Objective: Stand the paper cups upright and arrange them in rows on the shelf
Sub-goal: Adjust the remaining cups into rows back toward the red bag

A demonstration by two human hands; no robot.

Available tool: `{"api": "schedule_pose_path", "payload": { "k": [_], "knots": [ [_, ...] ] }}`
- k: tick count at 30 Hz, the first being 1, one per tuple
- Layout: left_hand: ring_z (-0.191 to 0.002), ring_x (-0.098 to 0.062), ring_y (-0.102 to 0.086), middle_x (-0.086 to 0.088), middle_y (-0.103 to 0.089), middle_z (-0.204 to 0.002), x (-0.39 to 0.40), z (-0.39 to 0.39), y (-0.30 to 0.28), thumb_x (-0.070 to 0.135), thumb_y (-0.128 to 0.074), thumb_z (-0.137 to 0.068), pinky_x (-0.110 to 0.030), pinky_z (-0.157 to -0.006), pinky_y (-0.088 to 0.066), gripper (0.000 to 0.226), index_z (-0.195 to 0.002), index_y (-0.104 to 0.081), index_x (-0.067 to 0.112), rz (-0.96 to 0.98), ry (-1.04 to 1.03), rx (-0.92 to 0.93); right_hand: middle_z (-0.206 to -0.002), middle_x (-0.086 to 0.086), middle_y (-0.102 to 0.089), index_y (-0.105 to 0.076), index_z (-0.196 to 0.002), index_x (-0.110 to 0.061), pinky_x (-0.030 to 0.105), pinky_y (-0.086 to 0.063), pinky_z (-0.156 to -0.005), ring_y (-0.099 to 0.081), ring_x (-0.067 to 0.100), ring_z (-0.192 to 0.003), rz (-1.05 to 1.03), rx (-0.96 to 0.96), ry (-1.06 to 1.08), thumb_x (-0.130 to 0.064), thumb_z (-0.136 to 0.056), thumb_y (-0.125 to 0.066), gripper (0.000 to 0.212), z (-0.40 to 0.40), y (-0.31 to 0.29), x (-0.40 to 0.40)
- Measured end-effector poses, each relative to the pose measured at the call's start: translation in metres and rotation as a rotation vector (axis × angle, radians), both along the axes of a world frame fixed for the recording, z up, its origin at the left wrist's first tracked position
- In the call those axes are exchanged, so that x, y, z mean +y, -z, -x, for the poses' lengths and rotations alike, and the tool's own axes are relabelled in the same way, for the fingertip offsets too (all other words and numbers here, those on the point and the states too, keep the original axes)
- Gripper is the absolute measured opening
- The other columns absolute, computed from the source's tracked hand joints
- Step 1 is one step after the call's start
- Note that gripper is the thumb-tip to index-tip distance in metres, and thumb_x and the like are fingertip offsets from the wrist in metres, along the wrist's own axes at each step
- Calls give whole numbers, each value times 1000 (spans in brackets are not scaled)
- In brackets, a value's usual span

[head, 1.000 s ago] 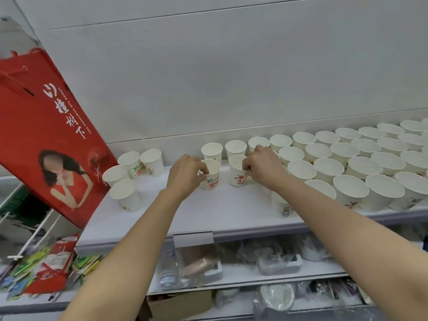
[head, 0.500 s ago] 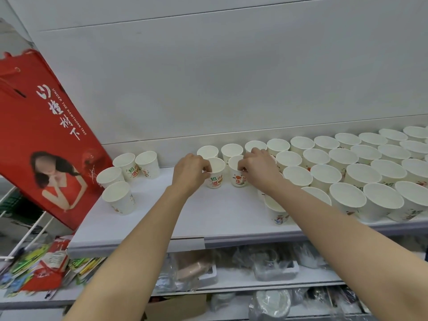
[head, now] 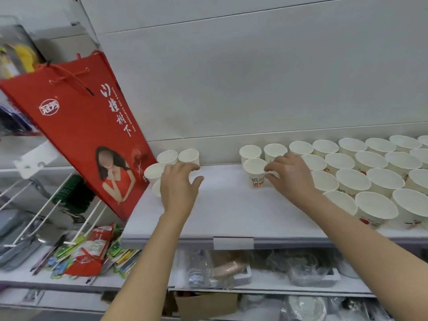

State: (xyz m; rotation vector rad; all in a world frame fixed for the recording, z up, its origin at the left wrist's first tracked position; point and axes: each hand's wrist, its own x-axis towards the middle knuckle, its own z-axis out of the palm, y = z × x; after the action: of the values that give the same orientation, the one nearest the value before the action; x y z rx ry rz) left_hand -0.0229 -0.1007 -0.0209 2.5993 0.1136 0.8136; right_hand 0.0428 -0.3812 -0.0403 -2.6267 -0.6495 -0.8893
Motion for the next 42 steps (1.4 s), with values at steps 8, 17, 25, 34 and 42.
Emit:
{"api": "schedule_pose_path", "payload": {
  "k": [8, 17, 25, 34, 42],
  "knots": [
    [-83, -19, -46, 5, -67, -88, 84, 36, 17, 30, -82, -73, -30, -72, -35, 13, -79, -73, 23, -185, -105, 220, -71, -2, -66, -70, -72, -18, 35, -44, -67, -56, 28, -73, -40, 59, -112, -16, -67, -81, 13, 5, 9, 93],
    [-78, -10, -50, 17, -61, -79, 115, 42, 9, 30, -73, -84, -31, -61, -43, 5, -83, -69, 32, 59, 44, 178, -95, 3, -66, -69, -102, -14, 35, -39, -75, -52, 29, -93, 2, 206, -110, -13, -77, -70, 25, -36, 0, 188],
    [-75, -7, -51, 17, -62, -77, 138, 33, 5, 30, -72, -84, -31, -59, -43, 8, -80, -68, 35, 125, 89, 197, -79, 2, -66, -73, -85, -13, 34, -35, -73, -48, 29, -88, 44, 240, -69, -16, -75, -71, 11, -66, 8, 236],
    [-76, -3, -57, 20, -67, -80, 106, 26, 5, 21, -72, -84, -26, -68, -47, 12, -78, -68, 31, 317, 217, 166, -74, -3, -60, -71, -75, -16, 29, -37, -64, -48, 25, -80, -258, 160, -62, -22, -74, -77, 8, 0, 10, 177],
    [-82, -4, -55, 20, -65, -83, -9, 4, 9, 30, -69, -85, -31, -72, -48, 9, -78, -67, 36, 283, 360, 233, -77, -9, -64, -71, -81, -21, 29, -40, -57, -51, 18, -81, -236, 184, 145, -21, -74, -78, 10, 70, 4, 40]
  ]
}}
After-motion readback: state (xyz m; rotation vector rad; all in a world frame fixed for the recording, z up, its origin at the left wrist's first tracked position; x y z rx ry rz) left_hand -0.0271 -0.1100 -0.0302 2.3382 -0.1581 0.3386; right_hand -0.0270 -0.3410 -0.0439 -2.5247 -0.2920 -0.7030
